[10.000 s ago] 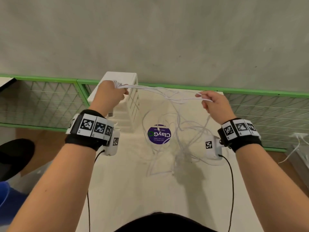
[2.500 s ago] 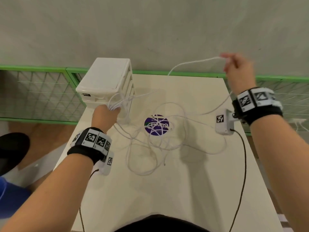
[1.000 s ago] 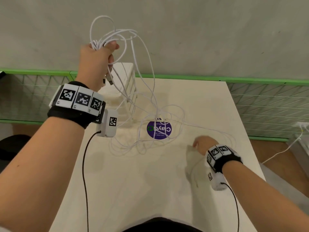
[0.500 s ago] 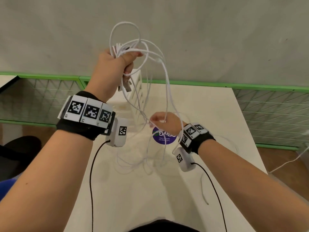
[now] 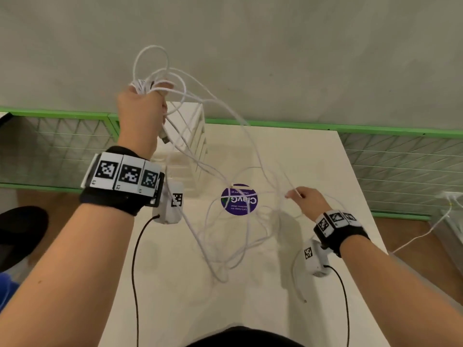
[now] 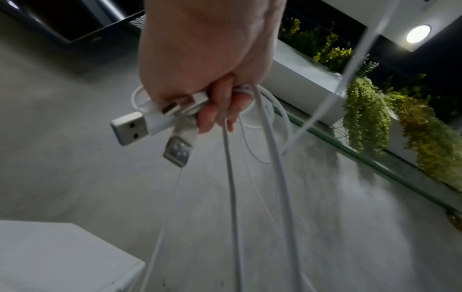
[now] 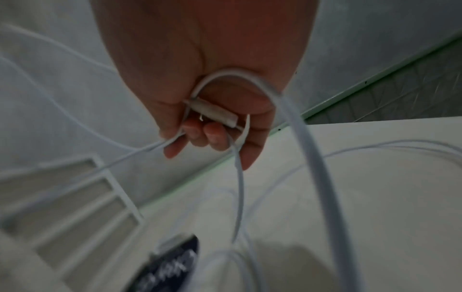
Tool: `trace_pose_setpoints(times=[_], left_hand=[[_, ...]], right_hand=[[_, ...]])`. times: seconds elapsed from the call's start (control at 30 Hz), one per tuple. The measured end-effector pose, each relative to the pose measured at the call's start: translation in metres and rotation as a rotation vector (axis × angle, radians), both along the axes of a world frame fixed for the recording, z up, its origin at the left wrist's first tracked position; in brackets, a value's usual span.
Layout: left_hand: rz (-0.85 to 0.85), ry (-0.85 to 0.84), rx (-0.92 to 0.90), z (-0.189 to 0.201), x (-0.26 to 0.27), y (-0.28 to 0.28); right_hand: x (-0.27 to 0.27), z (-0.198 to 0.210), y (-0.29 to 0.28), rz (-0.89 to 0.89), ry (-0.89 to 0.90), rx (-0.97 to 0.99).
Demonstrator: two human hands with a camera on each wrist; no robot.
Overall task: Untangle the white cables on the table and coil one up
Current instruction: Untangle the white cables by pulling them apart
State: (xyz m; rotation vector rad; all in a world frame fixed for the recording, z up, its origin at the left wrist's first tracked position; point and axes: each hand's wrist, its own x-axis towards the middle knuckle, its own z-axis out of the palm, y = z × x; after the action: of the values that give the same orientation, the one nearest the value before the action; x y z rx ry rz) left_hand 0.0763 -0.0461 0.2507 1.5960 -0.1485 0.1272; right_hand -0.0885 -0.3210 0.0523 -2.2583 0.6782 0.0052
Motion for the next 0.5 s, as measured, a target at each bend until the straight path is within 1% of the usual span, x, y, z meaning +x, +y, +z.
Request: trace_pose_setpoints(times=[0.1, 0.2, 0.3, 0.4, 0.5], left_hand=[[-0.102, 0.024, 0.188, -0.01, -0.006, -0.012], [-0.229, 0.002, 0.398, -0.028, -0.02, -0.028], [-0.394, 0.077, 0.439, -0.045, -0.039, -0.041], [-0.52, 0.131, 0.448, -0.051, -0.057, -0.052], [-0.54, 0.105, 0.486, -0.054, -0.062, -0.058]], right_hand=[[0.006, 0.046, 0.011, -0.045, -0.235, 0.151], [0.013, 0.093, 0.027, 0.03, -0.363, 0.179], [0.02, 0.126, 0.038, 0.123, -0.447, 0.24], [0.025, 0.144, 0.047, 0.212, -0.505, 0.3], [0.027, 0.151, 0.051, 0.243, -0.561, 0.356]])
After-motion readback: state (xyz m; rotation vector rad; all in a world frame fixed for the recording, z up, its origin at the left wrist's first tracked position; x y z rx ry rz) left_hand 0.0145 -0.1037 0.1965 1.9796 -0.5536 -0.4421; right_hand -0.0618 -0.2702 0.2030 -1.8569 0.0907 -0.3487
